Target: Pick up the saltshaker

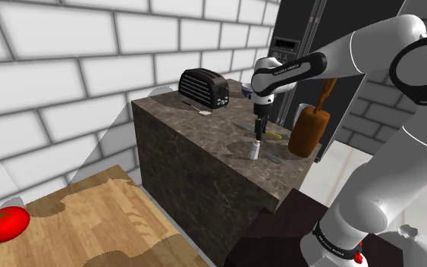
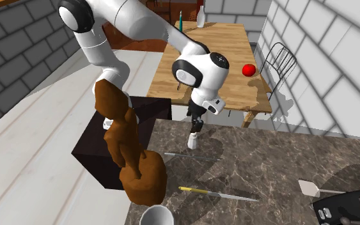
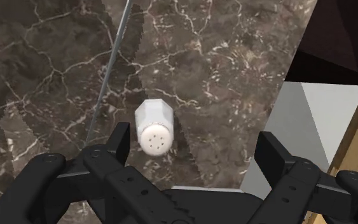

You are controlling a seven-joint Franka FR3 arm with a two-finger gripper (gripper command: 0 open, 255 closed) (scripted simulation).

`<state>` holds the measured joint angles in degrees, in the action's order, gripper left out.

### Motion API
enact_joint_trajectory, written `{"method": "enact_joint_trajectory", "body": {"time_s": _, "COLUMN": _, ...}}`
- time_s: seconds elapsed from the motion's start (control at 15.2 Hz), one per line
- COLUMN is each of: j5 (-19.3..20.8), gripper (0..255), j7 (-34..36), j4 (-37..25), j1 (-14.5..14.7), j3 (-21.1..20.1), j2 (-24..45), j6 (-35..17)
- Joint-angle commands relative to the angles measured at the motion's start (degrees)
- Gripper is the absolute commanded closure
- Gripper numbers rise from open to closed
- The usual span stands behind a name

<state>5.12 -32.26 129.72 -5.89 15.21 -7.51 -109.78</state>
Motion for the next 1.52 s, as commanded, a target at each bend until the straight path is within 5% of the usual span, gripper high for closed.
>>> {"method": "enact_joint_trajectory", "body": {"time_s": 0.0, "j5": 0.04, "gripper": 0, "j7": -2.25, "j4": -2.04, "j1": -0.65, "j3": 1.07, "j2": 4.11, "j6": -1.78}}
{"method": "enact_joint_trajectory", "body": {"time_s": 0.66, "j5": -0.70, "gripper": 0, "j7": -2.98, "j4": 0.20, "j1": -0.91, "j3": 1.36, "j2": 8.17, "j6": -7.93}}
{"method": "enact_joint_trajectory", "body": {"time_s": 0.73, "j5": -0.70, "gripper": 255, "j7": -2.95, "j4": 0.16, "j1": -0.89, "j3": 1.34, "j2": 8.13, "j6": -7.84}}
{"method": "enact_joint_trajectory", "body": {"time_s": 1.45, "j5": -0.48, "gripper": 255, "j7": -2.88, "j4": -0.43, "j1": -0.88, "j3": 1.33, "j2": 7.24, "j6": -6.39}}
